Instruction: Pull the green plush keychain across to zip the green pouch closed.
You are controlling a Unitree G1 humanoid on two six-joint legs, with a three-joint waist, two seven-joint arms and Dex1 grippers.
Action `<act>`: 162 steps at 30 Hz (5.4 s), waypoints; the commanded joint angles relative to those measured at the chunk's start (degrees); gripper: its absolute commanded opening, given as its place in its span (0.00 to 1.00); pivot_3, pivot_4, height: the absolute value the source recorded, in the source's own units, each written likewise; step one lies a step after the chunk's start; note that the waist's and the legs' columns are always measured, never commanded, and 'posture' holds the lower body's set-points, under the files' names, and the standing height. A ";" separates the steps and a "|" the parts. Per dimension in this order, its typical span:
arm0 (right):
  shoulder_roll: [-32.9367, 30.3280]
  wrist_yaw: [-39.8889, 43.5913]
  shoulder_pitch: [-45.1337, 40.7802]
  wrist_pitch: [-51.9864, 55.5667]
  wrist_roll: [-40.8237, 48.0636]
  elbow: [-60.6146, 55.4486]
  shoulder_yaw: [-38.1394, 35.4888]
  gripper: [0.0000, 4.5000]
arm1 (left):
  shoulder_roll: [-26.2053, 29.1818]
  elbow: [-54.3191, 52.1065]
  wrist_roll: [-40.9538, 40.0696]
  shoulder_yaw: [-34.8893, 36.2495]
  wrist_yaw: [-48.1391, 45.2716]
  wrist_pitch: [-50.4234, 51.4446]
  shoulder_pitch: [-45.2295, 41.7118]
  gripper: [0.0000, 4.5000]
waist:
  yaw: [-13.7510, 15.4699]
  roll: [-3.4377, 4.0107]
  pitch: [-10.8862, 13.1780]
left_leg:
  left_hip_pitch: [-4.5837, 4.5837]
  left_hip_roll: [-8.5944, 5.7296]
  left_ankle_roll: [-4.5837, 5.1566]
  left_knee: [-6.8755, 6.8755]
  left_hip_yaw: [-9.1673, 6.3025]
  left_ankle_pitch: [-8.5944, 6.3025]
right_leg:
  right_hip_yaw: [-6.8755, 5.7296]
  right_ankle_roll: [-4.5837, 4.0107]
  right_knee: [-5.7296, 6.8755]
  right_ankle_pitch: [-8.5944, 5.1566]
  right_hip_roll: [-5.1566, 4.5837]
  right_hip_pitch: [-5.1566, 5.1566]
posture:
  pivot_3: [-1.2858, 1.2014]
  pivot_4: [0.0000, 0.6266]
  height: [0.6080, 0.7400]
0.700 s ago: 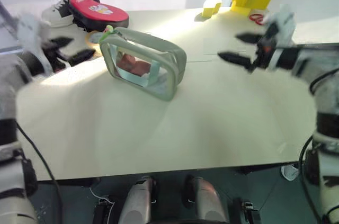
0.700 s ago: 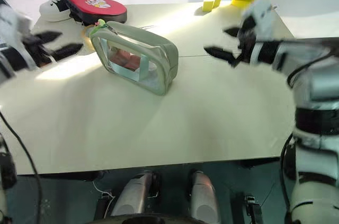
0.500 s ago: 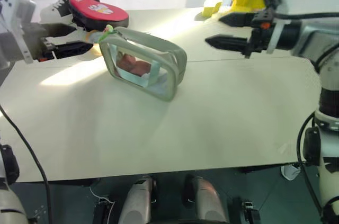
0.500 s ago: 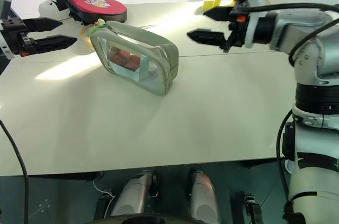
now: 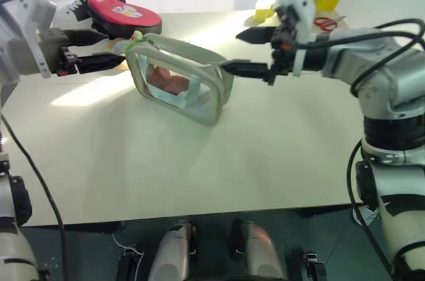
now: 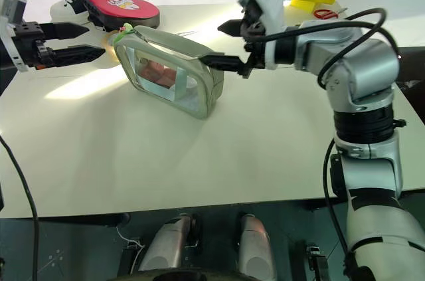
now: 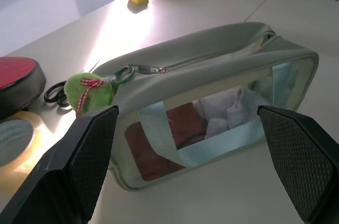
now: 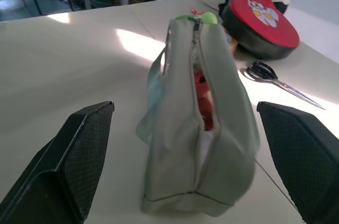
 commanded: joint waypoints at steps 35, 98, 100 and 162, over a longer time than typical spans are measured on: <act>-8.92 17.94 -3.82 -40.97 -27.35 25.81 8.15 0.60 | 1.37 -16.90 -7.17 2.89 3.16 5.50 7.02 1.00 | -1.10 0.01 0.01 | 0.09 0.02 -0.17 0.47 -0.03 0.12 | 0.11 0.03 0.31 -0.02 0.09 0.18 | 0.52 0.24 1.00; 11.66 11.18 -0.82 -22.72 -28.09 7.76 13.01 0.01 | -8.57 -8.87 -2.49 0.35 11.37 -0.42 11.24 1.00 | -1.06 -0.11 -0.07 | 0.15 -0.07 -0.15 0.73 -0.11 0.10 | 0.21 0.02 0.97 -0.05 0.01 0.11 | 0.52 0.24 1.00; 11.37 11.14 -0.67 -22.75 -28.19 7.70 13.13 0.01 | -8.19 -8.76 -2.90 0.71 10.85 0.09 10.83 1.00 | -1.05 -0.11 -0.07 | 0.15 -0.07 -0.15 0.73 -0.11 0.10 | 0.21 0.02 0.97 -0.05 0.00 0.11 | 0.52 0.24 1.00; 10.81 9.83 -1.45 -24.61 -28.76 9.08 13.48 0.00 | -1.54 -12.92 9.55 -8.36 4.72 -12.79 11.39 1.00 | -0.71 -0.12 -0.08 | 0.18 -0.06 -0.02 0.73 -0.15 0.01 | 0.20 0.01 0.94 -0.07 0.00 0.15 | 0.52 0.24 1.00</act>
